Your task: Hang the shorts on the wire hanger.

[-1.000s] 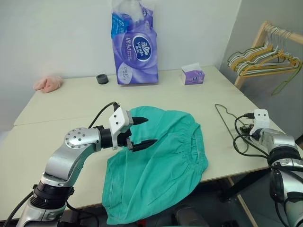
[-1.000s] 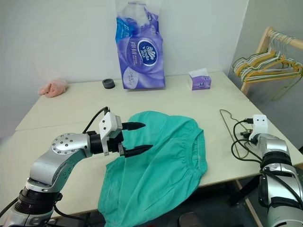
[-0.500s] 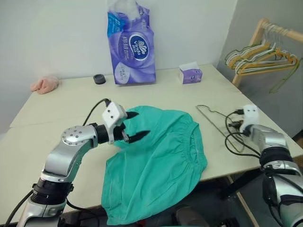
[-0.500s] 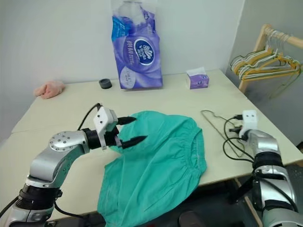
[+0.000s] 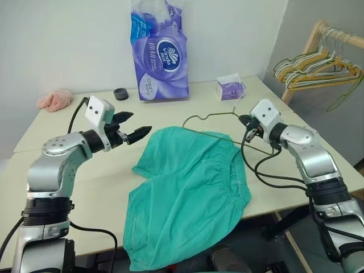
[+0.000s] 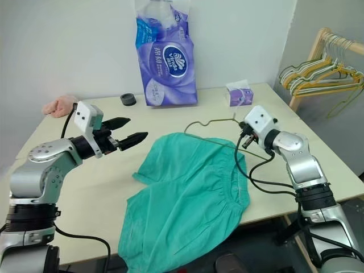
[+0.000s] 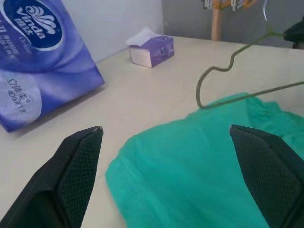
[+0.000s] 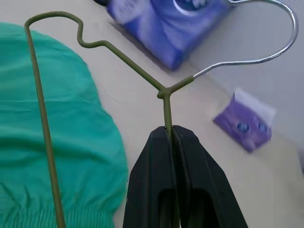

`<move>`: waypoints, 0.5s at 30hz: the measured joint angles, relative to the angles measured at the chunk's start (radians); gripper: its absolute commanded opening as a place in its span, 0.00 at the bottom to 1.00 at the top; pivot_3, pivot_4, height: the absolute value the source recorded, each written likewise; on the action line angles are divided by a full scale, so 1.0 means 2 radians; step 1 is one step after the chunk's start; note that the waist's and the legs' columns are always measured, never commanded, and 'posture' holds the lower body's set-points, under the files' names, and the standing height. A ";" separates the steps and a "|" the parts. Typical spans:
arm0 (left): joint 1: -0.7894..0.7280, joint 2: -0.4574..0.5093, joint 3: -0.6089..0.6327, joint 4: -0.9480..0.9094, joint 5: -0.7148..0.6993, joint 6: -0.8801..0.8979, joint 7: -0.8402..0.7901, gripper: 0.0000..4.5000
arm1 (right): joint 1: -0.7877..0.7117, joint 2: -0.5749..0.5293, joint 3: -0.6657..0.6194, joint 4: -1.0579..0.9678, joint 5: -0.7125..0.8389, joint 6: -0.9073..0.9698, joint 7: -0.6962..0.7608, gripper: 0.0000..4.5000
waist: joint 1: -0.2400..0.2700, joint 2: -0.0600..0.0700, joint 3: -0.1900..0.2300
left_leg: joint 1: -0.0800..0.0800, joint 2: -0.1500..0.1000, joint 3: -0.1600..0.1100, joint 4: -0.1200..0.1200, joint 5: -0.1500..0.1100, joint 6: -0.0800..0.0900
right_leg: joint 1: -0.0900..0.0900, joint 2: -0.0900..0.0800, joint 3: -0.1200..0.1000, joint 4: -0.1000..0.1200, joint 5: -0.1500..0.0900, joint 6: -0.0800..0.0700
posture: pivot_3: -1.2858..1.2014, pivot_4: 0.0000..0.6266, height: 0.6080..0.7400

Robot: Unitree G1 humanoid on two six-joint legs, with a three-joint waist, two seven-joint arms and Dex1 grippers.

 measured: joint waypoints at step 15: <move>0.022 0.046 -0.070 -0.020 -0.015 0.056 -0.118 1.00 | -0.023 0.021 0.069 -0.039 -0.049 -0.188 0.074 0.01 | -0.001 -0.001 0.000 | 0.000 0.000 -0.001 0.000 0.000 0.000 | 0.000 0.000 0.000 0.001 0.000 0.000 | 0.40 0.03 1.00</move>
